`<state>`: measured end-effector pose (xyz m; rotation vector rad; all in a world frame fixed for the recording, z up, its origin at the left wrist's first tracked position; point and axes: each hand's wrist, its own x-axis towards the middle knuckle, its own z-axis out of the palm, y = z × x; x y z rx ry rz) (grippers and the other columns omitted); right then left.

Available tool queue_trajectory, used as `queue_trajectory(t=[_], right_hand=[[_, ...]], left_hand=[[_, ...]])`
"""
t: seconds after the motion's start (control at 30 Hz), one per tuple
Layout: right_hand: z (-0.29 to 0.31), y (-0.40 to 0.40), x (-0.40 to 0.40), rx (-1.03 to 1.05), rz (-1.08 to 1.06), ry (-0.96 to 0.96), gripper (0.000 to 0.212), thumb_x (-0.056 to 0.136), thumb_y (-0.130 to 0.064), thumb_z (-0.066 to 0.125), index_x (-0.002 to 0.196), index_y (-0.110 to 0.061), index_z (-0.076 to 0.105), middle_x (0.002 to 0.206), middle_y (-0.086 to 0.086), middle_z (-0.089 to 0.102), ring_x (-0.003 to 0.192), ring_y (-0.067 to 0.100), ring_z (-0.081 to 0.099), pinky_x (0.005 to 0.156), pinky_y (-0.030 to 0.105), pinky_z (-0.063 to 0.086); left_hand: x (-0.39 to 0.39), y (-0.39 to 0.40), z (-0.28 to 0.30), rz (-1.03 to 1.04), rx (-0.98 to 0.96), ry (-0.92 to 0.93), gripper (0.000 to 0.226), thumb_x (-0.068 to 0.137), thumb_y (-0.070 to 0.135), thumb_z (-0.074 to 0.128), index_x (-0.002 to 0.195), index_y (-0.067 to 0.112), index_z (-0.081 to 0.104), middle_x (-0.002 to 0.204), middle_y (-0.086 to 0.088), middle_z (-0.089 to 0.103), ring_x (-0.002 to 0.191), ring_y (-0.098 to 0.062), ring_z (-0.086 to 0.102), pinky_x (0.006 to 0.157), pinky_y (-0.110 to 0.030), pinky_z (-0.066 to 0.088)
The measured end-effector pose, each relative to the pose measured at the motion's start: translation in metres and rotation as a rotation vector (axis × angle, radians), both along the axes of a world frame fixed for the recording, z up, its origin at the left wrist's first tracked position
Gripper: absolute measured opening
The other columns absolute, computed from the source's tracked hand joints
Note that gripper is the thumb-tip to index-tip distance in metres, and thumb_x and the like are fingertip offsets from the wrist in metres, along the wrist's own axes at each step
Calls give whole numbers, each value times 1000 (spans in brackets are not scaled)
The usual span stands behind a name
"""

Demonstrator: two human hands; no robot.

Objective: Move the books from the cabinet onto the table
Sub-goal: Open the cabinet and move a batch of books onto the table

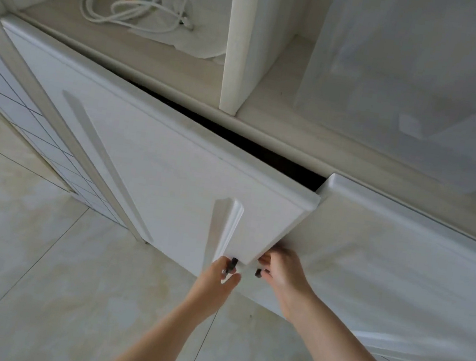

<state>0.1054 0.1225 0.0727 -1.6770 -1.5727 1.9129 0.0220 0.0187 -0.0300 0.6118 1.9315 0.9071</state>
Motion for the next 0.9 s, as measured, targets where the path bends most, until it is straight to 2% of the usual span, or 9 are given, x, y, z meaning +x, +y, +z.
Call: queue_trajectory(t=[0.07,0.17,0.23,0.37,0.47,0.53,0.57,0.73,0.9], right_hand=[[15,-4,2,93,80,54,31,88,-1,44,76,-19,66,65,-13,68,73,12,61,74,26,49],[45,-16,8,204,317,81,33,82,9,42,77,-16,63,58,-13,61,63,10,54,65,18,47],[72,-28,14,301,464,135,36,81,14,44,87,-14,66,68,-9,66,68,10,58,63,17,47],[132,-48,36,471,497,433,45,90,1,59,130,-19,54,114,-2,69,108,14,66,87,23,54],[160,-61,39,693,502,423,38,92,-16,60,130,-22,56,91,-5,73,83,6,70,73,10,50],[161,-71,36,843,487,363,34,93,-13,59,127,-13,60,72,-23,68,65,-10,63,63,0,42],[161,-77,35,868,472,346,34,92,-12,59,126,-10,61,72,-27,68,66,-12,63,63,-1,42],[162,-113,37,871,415,327,36,91,-15,61,126,-13,61,105,-15,71,97,-4,67,81,10,52],[162,-163,36,841,401,298,39,89,-19,64,127,-11,61,99,0,75,93,2,70,82,19,56]], left_hand=[[2,-11,2,-7,4,27,4,94,31,51,93,28,53,93,8,61,93,-11,59,74,-29,47],[3,-29,12,-18,2,11,13,97,30,47,101,23,57,93,9,61,92,-12,60,77,-29,48],[3,-41,15,-52,-28,3,21,98,34,46,110,22,57,100,6,62,95,-14,60,79,-28,47],[-3,-57,18,-130,-88,30,31,100,40,40,120,23,56,108,2,61,96,-17,58,72,-24,43],[-3,-64,23,-135,-86,79,31,101,40,38,116,20,57,102,-2,64,86,-18,58,65,-21,41],[-1,-70,26,-131,-80,123,32,101,39,38,111,15,57,97,-5,64,83,-21,59,65,-26,42],[0,-73,26,-127,-78,142,33,101,38,39,107,12,57,96,-8,65,82,-22,59,65,-29,42],[2,-104,25,-143,-65,171,23,100,34,42,101,13,52,98,-5,64,83,-24,59,62,-29,41],[-2,-152,26,-233,-104,199,24,97,25,44,118,14,49,105,-1,58,77,-15,52,58,-25,39]])
